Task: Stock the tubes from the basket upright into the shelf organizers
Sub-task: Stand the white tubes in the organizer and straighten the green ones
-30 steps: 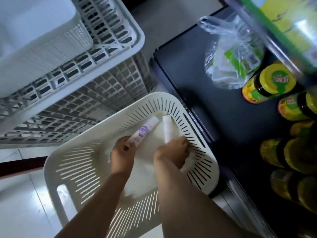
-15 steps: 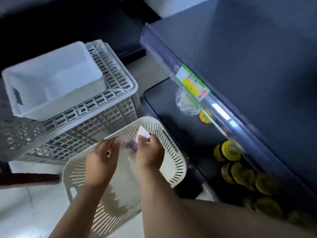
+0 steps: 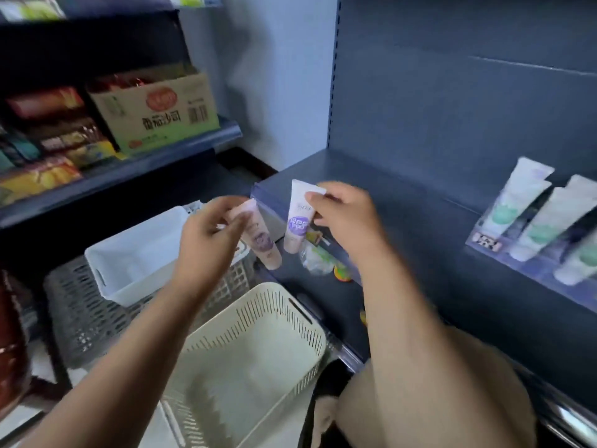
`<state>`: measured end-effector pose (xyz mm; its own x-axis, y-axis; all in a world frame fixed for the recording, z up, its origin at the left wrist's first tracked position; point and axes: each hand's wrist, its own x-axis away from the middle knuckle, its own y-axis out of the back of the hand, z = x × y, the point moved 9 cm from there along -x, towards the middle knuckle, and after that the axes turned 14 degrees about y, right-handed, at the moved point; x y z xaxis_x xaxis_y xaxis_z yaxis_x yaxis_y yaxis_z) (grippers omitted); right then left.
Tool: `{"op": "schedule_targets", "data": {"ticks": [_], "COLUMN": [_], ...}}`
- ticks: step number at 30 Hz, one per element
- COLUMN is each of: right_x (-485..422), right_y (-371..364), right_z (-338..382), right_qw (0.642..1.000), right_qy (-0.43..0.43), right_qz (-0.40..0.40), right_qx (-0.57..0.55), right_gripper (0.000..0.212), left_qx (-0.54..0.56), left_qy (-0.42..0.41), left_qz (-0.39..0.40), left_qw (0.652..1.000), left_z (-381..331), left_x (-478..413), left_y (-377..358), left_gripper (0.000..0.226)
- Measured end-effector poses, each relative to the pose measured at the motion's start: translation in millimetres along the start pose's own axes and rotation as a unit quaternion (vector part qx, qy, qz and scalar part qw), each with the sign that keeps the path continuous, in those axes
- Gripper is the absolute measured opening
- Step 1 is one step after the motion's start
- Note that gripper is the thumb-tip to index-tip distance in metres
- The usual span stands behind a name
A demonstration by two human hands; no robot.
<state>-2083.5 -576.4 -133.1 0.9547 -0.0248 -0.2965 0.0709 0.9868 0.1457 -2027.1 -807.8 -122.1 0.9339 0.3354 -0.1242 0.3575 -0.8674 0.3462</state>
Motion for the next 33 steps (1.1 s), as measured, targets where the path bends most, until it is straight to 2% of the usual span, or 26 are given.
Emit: {"op": "schedule_targets", "data": {"ticks": [3,6,9,16,22,33], "right_x": [4.0,13.8,25.8,65.7,91.7,105.6], "right_y": [56.0,128.6,204.1,341.5,417.2,528.2], "right_z": [61.9,112.4,155.4,214.6,213.3,186.8], "right_qw": [0.997,0.991,0.984,0.95,0.935,0.89], "right_qy": [0.057,0.082,0.098,0.123,0.071,0.025], "right_qz": [-0.02,-0.062,-0.12,-0.212,-0.219,-0.286], "right_qx": [0.04,0.079,0.085,0.193,0.27,0.353], "right_gripper": [0.008,0.015,0.007,0.008,0.014,0.017], "left_qx": [0.007,0.012,0.006,0.054,0.072,0.033], "left_qy": [-0.063,-0.124,-0.185,-0.243,-0.227,-0.231], "left_qz": [0.081,0.16,0.209,0.324,0.391,0.428], "left_qw": [0.995,0.979,0.96,0.913,0.889,0.873], "left_z": [-78.0,-149.1,-213.0,-318.0,-366.5,-398.3], "left_x": [-3.3,3.7,23.4,69.9,97.2,133.0], "left_y": [-28.2,-66.9,-111.1,-213.3,-297.0,-431.7], "left_gripper": [0.013,0.009,0.009,0.006,0.007,0.009]}}
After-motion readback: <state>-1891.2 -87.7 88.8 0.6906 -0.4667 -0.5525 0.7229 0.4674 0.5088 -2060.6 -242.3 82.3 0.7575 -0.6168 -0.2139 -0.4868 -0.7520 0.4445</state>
